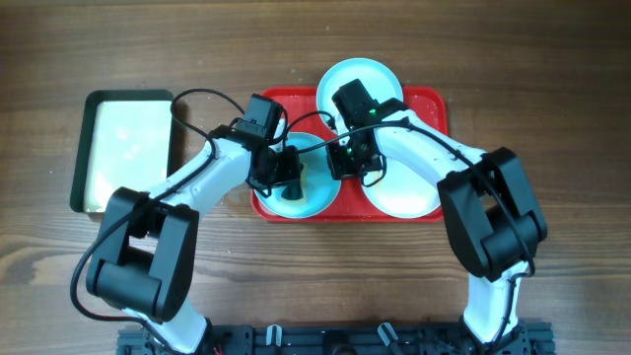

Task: Clean dirty plates on tray and stack at the side
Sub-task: 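Hold the blue plate with the right gripper and scrub it with the sponge, then lift the blue plate with the right gripper and place it at the right side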

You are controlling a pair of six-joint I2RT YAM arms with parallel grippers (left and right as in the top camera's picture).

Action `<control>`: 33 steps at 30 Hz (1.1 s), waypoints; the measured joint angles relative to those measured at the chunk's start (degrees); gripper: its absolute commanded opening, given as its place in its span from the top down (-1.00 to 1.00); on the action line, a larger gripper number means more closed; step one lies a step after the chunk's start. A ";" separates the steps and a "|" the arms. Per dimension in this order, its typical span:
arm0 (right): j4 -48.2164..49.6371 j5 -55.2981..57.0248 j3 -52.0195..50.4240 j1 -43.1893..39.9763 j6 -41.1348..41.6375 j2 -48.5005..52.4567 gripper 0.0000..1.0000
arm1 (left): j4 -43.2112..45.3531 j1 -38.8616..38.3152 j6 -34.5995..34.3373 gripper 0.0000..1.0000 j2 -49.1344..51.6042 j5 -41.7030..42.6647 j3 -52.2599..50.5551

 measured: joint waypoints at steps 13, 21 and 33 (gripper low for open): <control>-3.28 0.68 0.48 0.04 -0.11 0.04 0.91 | 2.05 -0.52 0.26 0.92 0.33 -24.81 0.31; -4.22 1.05 0.52 0.04 -0.28 0.04 0.91 | 8.02 -0.28 0.61 0.92 -0.02 -5.62 3.37; -3.15 1.03 0.70 0.55 -0.31 0.04 0.91 | 1.03 -2.40 0.00 0.92 3.91 -30.69 5.25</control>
